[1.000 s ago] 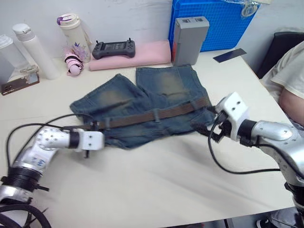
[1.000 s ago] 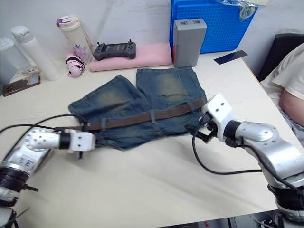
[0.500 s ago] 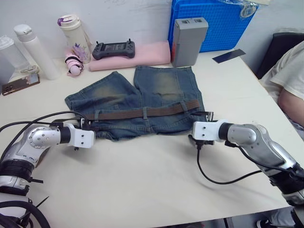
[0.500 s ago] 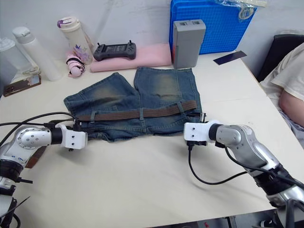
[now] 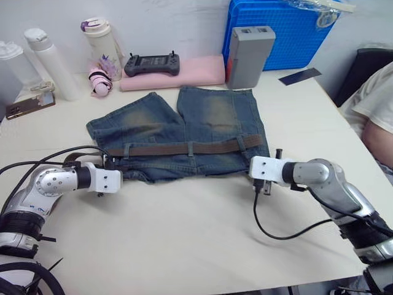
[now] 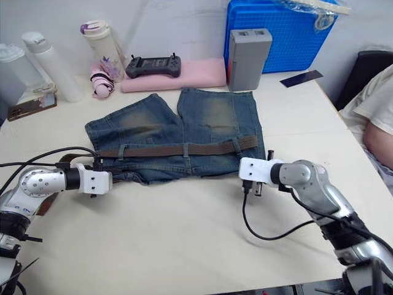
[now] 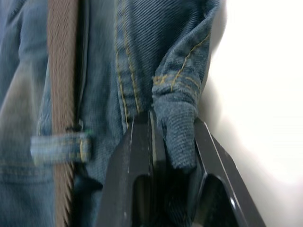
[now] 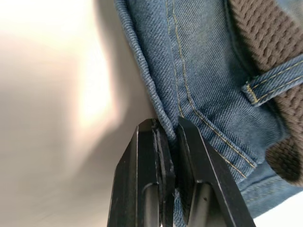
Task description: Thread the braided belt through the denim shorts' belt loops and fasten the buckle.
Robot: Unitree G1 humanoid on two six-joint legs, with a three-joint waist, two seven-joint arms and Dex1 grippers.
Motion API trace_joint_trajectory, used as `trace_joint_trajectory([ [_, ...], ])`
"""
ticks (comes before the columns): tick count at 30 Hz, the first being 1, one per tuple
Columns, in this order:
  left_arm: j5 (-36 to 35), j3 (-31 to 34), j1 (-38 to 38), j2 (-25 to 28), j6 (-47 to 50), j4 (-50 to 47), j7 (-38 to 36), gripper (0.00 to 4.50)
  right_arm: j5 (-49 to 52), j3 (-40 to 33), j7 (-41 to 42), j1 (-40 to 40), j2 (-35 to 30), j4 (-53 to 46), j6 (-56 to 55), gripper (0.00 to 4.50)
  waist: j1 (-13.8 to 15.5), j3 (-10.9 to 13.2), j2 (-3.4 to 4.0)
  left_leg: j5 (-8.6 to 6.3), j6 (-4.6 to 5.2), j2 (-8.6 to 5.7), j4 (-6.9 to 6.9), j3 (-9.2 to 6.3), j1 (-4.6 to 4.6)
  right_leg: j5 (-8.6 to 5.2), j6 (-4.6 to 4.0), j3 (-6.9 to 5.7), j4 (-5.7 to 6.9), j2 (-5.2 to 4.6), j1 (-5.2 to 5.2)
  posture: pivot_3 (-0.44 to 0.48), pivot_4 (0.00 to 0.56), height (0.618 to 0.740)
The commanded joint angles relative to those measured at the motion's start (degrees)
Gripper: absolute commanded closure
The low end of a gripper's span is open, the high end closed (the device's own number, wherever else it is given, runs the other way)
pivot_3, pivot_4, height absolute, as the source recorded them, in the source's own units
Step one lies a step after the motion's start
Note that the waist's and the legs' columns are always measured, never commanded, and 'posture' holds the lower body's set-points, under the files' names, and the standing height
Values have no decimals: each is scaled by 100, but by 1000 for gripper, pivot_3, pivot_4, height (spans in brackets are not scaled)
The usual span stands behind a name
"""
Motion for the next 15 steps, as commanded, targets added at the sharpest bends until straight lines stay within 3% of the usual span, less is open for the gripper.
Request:
trace_joint_trajectory([
  [1, -252, 210, 186, 131, 34, 269, -321, 4058, 401, -83, 605, 587, -377, -887, 825, 4479, 10, 0, 0, -5, 4, 1, 0, -2, -1, 0, 0, -5, -4, 0, 1, 0, 150, 709],
  [5, -260, 210, 176, 221, -190, 582, -562, 4058, 568, -61, 537, 817, -355, -1532, 1299, 4479, 11, 0, 0, -11, 12, -2, 1, 2, -3, 0, 0, -7, -20, -4, 9, 0, 150, 709],
  [15, -951, 418, 864, 411, 191, -90, -1431, 4058, -206, 68, -269, 644, -286, -752, 916, 4479, -107, -1, 0, -4, -1, -1, 8, 13, 20, 0, 0, 3, -14, -4, 15, 0, 150, 709],
])
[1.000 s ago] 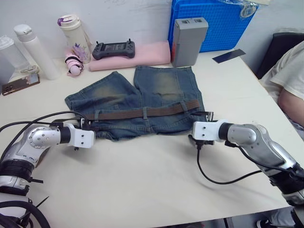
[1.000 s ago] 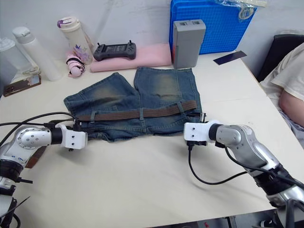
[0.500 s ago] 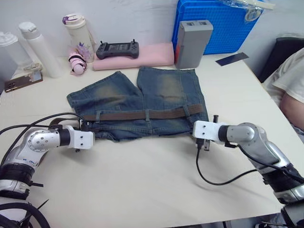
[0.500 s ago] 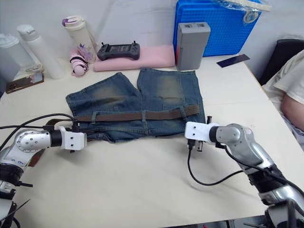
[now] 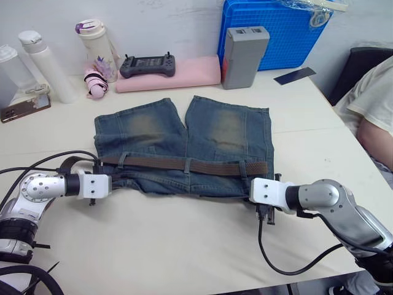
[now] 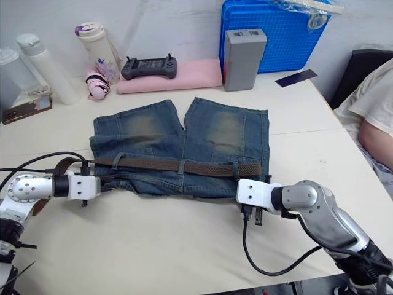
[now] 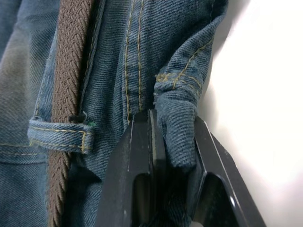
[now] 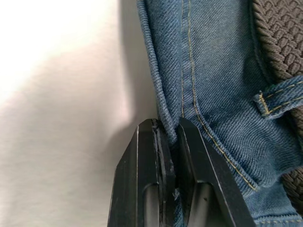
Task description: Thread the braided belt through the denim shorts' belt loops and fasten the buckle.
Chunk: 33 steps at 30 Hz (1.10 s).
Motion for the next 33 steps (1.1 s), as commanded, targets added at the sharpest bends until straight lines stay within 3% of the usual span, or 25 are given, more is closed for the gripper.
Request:
trace_joint_trajectory([
  [1, -90, 110, 470, 263, 306, -271, -318, 4058, -501, -13, -295, 24, -149, 608, -81, 4479, 8, -1, -1, 0, 0, -1, 0, 1, 0, 0, 0, 1, 0, 0, 0, 0, 150, 709],
  [8, 21, 246, 981, 300, 583, -960, -215, 4058, -661, 32, -524, -113, -76, 1059, -383, 4479, 31, -6, 0, 0, 1, -2, 1, 1, 1, 0, 0, 1, -1, -2, 3, 0, 150, 709],
  [15, 827, 119, 472, 237, 250, -224, 382, 4058, -716, 123, -577, -155, 3, 1298, -564, 4479, 44, -31, 9, 3, -1, -3, 1, 1, 19, 0, 0, 0, 0, -2, 19, 0, 150, 709],
  [20, 1196, -17, 79, 189, 40, 225, 803, 4058, -765, 135, -634, -189, 87, 1488, -692, 4479, 44, -33, 18, 3, -1, 0, -17, -2, 88, -2, -4, -1, -7, 0, 85, 0, 150, 709],
  [26, 783, 39, 159, 99, 122, -54, 625, 4058, -769, 66, -691, -180, 132, 1566, -748, 4479, 45, -33, 18, 3, -1, 0, -15, -2, 87, -2, -4, 0, -5, 0, 84, 0, 150, 709],
  [30, 363, 192, 314, 167, 406, -403, 416, 2468, -503, -162, -663, -150, 182, 1332, -554, 4500, 44, -32, 20, 2, 0, 0, -15, -3, 85, -2, -4, 0, -6, 0, 83, 0, 150, 709],
  [33, 10, 387, 535, 290, 826, -913, 203, 1130, -18, -569, -574, -153, 311, 958, -161, 3239, 61, -30, 23, 0, 3, 1, -15, -6, 79, -2, -3, -1, -12, -1, 82, 0, 150, 709],
])
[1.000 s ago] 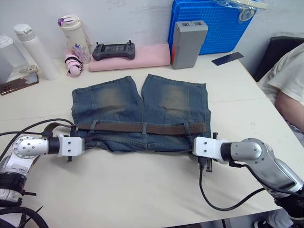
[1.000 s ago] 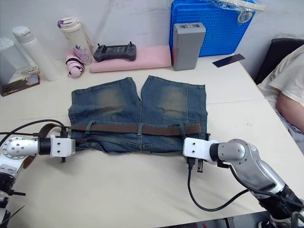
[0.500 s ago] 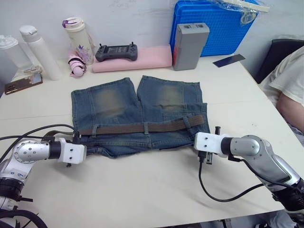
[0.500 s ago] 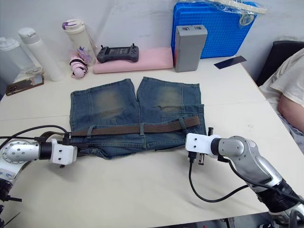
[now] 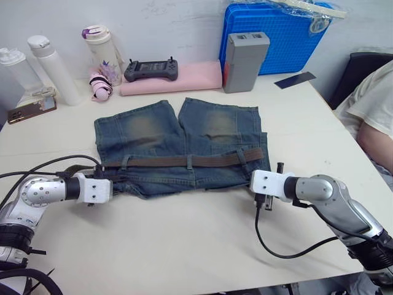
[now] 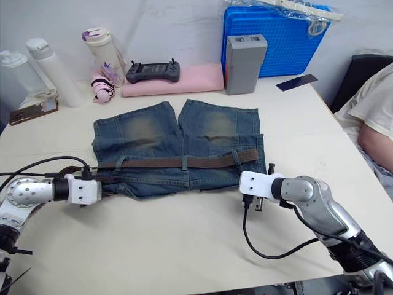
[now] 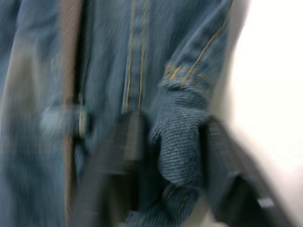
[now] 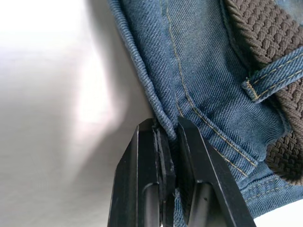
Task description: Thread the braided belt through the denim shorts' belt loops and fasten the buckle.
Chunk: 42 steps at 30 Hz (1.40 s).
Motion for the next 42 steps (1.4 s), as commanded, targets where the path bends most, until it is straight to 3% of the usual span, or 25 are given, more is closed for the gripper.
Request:
trace_joint_trajectory([
  [1, -459, 219, 323, 241, 591, -582, -417, 680, 492, -529, 163, 60, 19, -218, 722, 2786, 4, 4, 6, -1, 2, -2, 0, 0, 0, 0, 0, 1, -1, -1, 0, 0, 150, 709],
  [2, -771, 333, 466, 375, 1082, -950, -634, 265, 827, -741, 304, -1, 47, -402, 1012, 2258, 4, 7, 11, -3, 5, -1, 0, 0, -7, 0, 0, 0, -4, -1, -3, 0, 150, 709],
  [7, -2061, 1010, 712, 805, 3248, -2232, -1135, 257, 2206, -1613, 692, -782, 163, -657, 2361, 137, -29, 36, 28, -9, 12, 1, 4, -1, -54, 0, 1, -1, -1, -1, -42, 0, 150, 709],
  [8, -2312, 1150, 669, 849, 3589, -2353, -1202, 257, 2421, -1738, 692, -1068, 234, -501, 2636, 137, -31, 36, 28, -6, 9, 0, 17, -1, -105, 2, 2, 0, 10, -1, -91, 0, 150, 709],
  [16, -3105, 1838, 402, 637, 5143, -2942, -1153, 257, 2771, -1895, -351, -2813, 1080, 1419, 4498, 137, -45, 62, 54, -4, 4, 2, 8, 1, -100, 0, -1, 1, 4, -1, -95, 0, 150, 709],
  [26, -3140, 2363, 575, 265, 5738, -3136, -853, 257, 2649, -1118, -198, -2951, 1170, 2517, 4442, 137, -58, 71, 67, -7, 10, -4, 5, 0, -122, 0, 0, -7, 14, -5, -118, 0, 150, 709],
  [29, -3165, 2488, 629, 249, 5869, -3097, -832, 257, 2761, -1029, -25, -2962, 1232, 2527, 4477, 913, -78, 71, 67, -7, 9, -2, 5, 2, -122, 0, 0, -6, 14, -4, -119, 0, 150, 709],
  [37, -3189, 2393, 144, 253, 6234, -2389, -1079, 257, 2893, -873, 204, -2799, 1310, 2378, 4620, 4467, -53, 70, 66, -3, 3, -2, 12, 2, -121, 0, 0, -6, 18, -5, -118, 0, 150, 709],
  [42, -3081, 2027, -839, 186, 6683, -1257, -1373, 257, 2964, -991, 104, -2714, 1399, 2111, 4644, 4467, -67, 70, 65, -2, 1, -2, 13, 2, -121, 0, 0, -7, 25, -4, -120, 0, 150, 709],
])
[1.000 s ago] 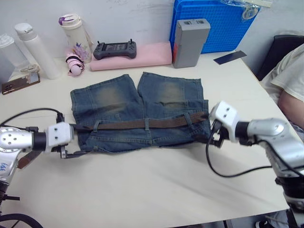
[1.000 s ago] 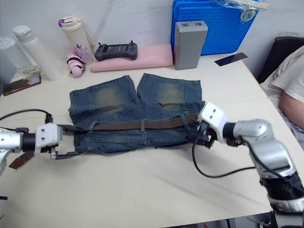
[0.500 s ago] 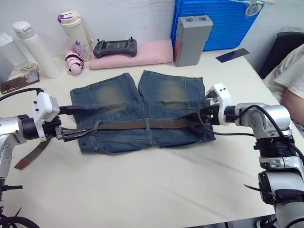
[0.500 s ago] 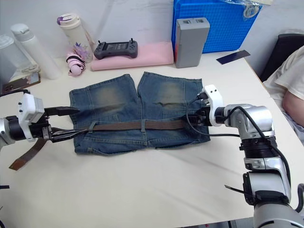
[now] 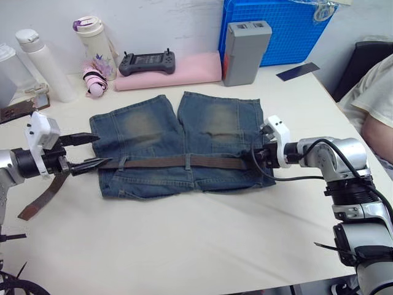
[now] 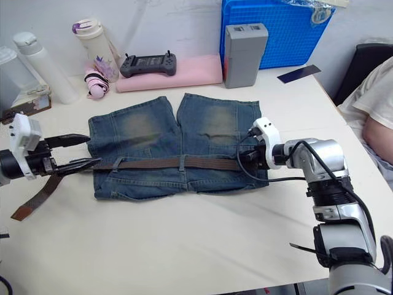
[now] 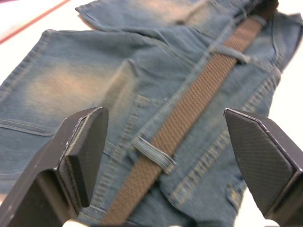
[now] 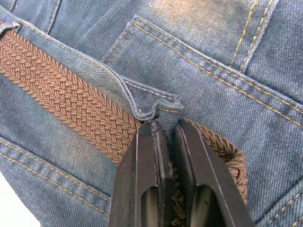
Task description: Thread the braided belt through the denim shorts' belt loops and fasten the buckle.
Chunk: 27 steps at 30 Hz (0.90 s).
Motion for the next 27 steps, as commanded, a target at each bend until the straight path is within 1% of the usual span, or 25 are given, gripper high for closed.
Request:
trace_joint_trajectory([
  [1, 86, -229, -796, -63, 390, 970, -239, 257, 191, -50, -25, 120, 107, -370, 54, 4467, -10, 0, 0, 0, -1, 0, 0, 0, 0, 0, 0, 0, 1, 0, -1, 0, 150, 709],
  [3, 302, -488, -1268, -152, 509, 1651, -350, 257, 193, -134, -135, 166, 131, -523, 27, 4467, -21, -1, -1, 1, -1, -1, 1, 1, 0, 0, 0, -2, 8, 0, -3, 0, 150, 709],
  [6, 731, -898, -1767, -309, 522, 2525, -498, 257, 259, -356, -320, 243, 183, -776, 87, 4467, -92, -1, -1, 1, -2, -3, 2, 3, -2, 0, 0, -6, 14, -1, -10, 0, 150, 709],
  [8, 940, -1048, -1962, -396, 439, 2900, -582, 257, 318, -452, -398, 300, 187, -931, 146, 4467, -125, -1, -1, 1, -2, -4, 2, 3, -3, 0, 0, -9, 22, -3, -15, 0, 150, 709],
  [11, 1235, -1221, -2181, -589, 236, 3434, -612, 257, 410, -614, -613, 404, 258, -1204, 273, 4467, -152, -2, -3, 1, -1, -7, 7, 7, -18, 1, 0, -12, 58, -9, -48, 0, 150, 709],
  [15, 1520, -1365, -2333, -809, 89, 3814, -650, 257, 550, -781, -832, 496, 320, -1474, 458, 4467, -144, -2, -3, 1, -2, -7, 15, 7, -24, 1, 0, -23, 76, -14, -61, 0, 150, 709],
  [19, 1711, -1441, -2272, -882, 12, 3879, -823, 257, 655, -864, -975, 517, 342, -1611, 581, 4467, -138, -2, -3, 1, -2, -10, 36, 8, -33, 1, 0, -21, 77, -16, -60, 0, 150, 709],
  [22, 1810, -1480, -2167, -906, -119, 3841, -942, 1115, 716, -896, -1055, 533, 355, -1667, 626, 4500, -135, -2, -3, 1, -2, -10, 59, 7, -58, 1, 0, -21, 77, -15, -70, 0, 150, 709],
  [23, 1821, -1482, -2137, -912, -124, 3817, -991, 1504, 735, -906, -1078, 538, 359, -1682, 640, 4500, -134, -2, -3, 1, -2, -10, 70, 7, -70, 1, 0, -22, 78, -15, -75, 0, 150, 709],
  [27, 1890, -1452, -2046, -971, -347, 3755, -956, 3435, 804, -939, -1177, 562, 379, -1718, 678, 4500, -127, -2, -3, 0, -1, -13, 81, 7, -74, 1, 0, -20, 82, -17, -76, 0, 150, 709],
])
